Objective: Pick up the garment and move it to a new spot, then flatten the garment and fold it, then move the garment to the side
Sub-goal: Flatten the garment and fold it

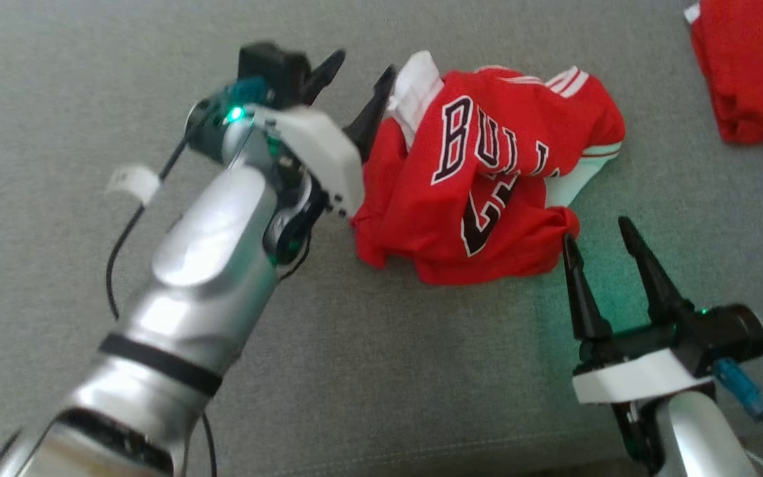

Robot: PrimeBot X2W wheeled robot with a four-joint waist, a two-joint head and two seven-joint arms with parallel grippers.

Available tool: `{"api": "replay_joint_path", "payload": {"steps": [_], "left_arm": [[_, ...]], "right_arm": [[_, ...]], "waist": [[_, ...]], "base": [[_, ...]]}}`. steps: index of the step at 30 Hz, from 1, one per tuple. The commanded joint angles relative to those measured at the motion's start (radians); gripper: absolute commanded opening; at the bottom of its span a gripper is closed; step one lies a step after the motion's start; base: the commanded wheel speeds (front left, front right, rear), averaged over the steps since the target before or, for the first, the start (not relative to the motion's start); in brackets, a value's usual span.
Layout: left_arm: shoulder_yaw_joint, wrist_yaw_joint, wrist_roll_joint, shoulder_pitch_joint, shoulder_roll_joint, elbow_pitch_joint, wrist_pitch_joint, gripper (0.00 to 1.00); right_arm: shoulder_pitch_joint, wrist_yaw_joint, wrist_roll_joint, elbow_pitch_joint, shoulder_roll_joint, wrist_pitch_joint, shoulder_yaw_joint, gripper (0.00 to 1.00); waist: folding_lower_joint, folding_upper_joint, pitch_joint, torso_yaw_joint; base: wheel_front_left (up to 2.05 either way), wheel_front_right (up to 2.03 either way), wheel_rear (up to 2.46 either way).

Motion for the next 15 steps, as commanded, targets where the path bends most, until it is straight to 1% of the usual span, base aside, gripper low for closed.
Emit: {"api": "replay_joint_path", "payload": {"steps": [1,4,9,12,13,15], "left_arm": [[-0.002,-0.009,-0.035,-0.069,0.011,-0.015,0.007,1.00],[-0.076,-0.011,-0.085,-0.132,0.011,0.059,0.048,1.00],[-0.150,-0.009,-0.198,-0.163,0.011,0.132,0.094,1.00],[-0.188,-0.031,-0.320,-0.146,0.011,0.127,0.151,1.00],[-0.188,-0.031,-0.320,-0.146,0.011,0.127,0.151,1.00],[-0.226,-0.038,-0.365,-0.147,0.011,0.126,0.178,1.00]], "right_arm": [[-0.032,0.002,-0.002,-0.037,-0.013,-0.004,0.022,1.00],[-0.043,0.002,-0.002,-0.045,-0.012,-0.004,0.021,1.00],[-0.047,0.002,-0.001,-0.047,-0.010,-0.004,0.024,1.00],[-0.044,0.002,-0.002,-0.047,-0.009,-0.004,0.027,1.00],[-0.044,0.002,-0.002,-0.047,-0.009,-0.004,0.027,1.00],[-0.043,0.002,-0.002,-0.047,-0.010,-0.004,0.027,1.00]], "waist": [[-0.0001,0.0000,0.037,-0.025],[-0.0001,0.0000,0.054,-0.036],[-0.0001,0.0000,0.066,-0.054],[-0.0001,0.0000,0.071,-0.060],[-0.0001,0.0000,0.071,-0.060],[-0.0001,0.0000,0.074,-0.062]], "base": [[0.00,0.00,0.00],[0.00,0.00,0.00],[0.00,0.00,0.00],[0.00,0.00,0.00],[0.00,0.00,0.00],[0.00,0.00,0.00]]}}
